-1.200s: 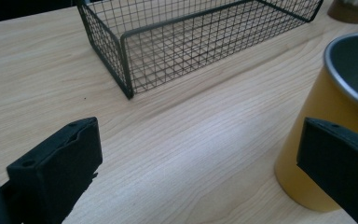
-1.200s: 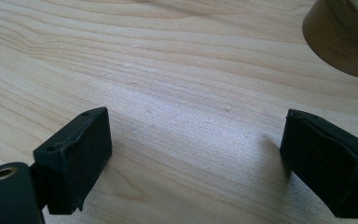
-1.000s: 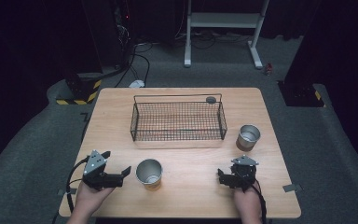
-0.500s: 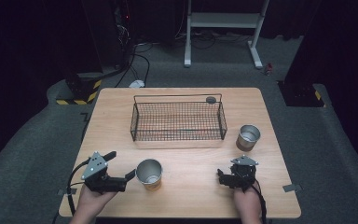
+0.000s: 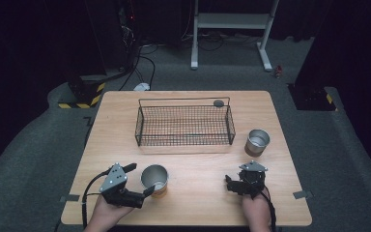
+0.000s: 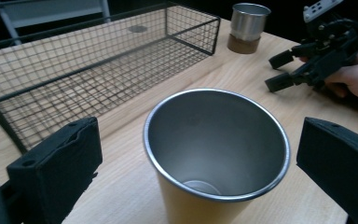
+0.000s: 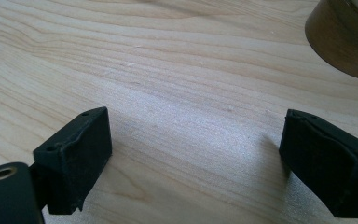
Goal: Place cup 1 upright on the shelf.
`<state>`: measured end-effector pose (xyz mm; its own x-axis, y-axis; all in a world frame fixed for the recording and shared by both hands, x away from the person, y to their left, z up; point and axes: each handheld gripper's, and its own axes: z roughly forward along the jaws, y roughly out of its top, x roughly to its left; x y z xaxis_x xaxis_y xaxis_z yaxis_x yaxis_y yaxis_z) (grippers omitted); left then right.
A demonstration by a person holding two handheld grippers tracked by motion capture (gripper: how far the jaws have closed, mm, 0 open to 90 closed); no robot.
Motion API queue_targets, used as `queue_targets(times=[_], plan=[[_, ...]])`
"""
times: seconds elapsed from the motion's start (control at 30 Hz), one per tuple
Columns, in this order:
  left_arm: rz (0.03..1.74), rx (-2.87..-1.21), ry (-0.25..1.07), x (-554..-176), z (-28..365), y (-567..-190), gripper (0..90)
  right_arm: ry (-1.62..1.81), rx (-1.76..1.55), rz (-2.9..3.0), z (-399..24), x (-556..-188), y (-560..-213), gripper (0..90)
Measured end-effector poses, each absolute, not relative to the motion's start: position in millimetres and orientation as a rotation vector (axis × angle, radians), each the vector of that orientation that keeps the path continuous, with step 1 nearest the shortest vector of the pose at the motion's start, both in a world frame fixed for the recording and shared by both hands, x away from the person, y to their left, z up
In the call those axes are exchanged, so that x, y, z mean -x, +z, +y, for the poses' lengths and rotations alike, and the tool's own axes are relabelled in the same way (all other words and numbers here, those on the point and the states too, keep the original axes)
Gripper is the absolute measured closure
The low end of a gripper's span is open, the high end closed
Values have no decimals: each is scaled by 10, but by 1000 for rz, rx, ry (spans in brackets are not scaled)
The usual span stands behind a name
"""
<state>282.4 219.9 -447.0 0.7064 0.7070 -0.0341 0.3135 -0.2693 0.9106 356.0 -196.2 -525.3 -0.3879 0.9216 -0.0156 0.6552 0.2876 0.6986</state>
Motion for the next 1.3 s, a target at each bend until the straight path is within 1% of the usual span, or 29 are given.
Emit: queue_targets(times=[0.43, 0.7, 0.9, 1.1, 1.3], plan=[[784, -1890, 457, -2900, 2018, -4672, 5, 862, -1420, 2143, -1959, -3554, -5253, 91], [785, -1914, 457, -2932, 1989, -4754, 5, 861, -1421, 2142, -1958, -3553, -5253, 91], [801, -1922, 423, -2989, 1995, -4846, 5, 861, -1418, 2142, -1958, -3553, -5253, 92], [798, -1905, 410, -3004, 1995, -4865, 5, 858, -1414, 2142, -1958, -3553, -5253, 92], [793, -1908, 429, -2987, 1966, -4866, 5, 856, -1411, 2144, -1960, -3552, -5252, 92]])
